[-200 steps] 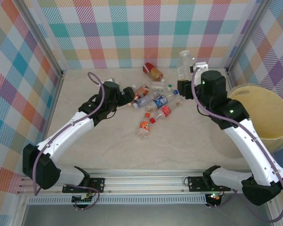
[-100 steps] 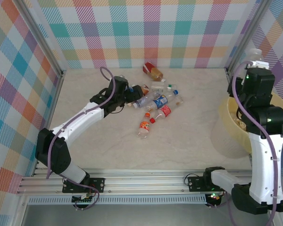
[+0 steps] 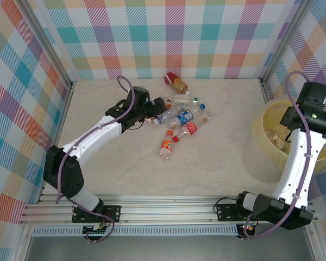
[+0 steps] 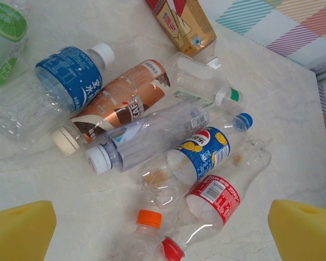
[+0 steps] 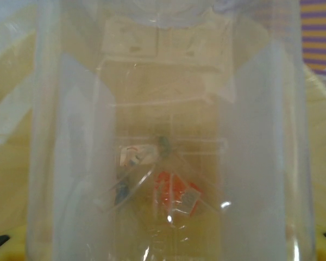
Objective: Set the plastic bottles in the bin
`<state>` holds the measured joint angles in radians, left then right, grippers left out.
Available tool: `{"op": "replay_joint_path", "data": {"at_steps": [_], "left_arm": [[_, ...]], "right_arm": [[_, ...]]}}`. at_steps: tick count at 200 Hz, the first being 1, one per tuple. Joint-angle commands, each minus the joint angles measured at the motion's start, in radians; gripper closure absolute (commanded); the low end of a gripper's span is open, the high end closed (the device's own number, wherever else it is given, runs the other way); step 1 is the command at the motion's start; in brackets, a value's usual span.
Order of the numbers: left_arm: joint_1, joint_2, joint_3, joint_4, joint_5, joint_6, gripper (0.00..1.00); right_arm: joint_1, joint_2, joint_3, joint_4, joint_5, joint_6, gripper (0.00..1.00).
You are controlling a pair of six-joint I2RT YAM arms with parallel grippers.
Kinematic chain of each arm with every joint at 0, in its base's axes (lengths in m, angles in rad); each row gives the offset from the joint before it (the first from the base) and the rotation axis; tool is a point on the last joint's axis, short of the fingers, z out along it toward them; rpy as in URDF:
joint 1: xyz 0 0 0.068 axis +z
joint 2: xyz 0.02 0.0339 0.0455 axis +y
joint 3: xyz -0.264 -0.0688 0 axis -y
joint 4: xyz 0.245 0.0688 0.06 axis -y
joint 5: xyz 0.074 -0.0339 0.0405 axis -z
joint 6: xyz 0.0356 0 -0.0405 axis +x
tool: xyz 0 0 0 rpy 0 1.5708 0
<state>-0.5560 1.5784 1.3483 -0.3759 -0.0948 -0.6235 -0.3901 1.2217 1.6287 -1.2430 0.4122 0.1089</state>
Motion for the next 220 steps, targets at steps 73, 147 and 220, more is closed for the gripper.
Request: {"op": "replay_joint_path", "data": {"at_steps": [73,147,220], "left_arm": [[0.014,-0.06,0.002,-0.074,-0.043,-0.008,0.0],[0.013,-0.028,0.042,-0.121,-0.062,-0.019,0.0],[0.014,0.009,0.043,-0.133,-0.091,-0.062,0.0]], "right_arm": [[-0.062,0.004,-0.212,0.145,-0.173,0.079,0.47],[-0.064,-0.111,-0.317,0.283,0.174,0.079,0.1],[-0.062,-0.304,-0.343,0.416,-0.244,0.165,0.02]]}}
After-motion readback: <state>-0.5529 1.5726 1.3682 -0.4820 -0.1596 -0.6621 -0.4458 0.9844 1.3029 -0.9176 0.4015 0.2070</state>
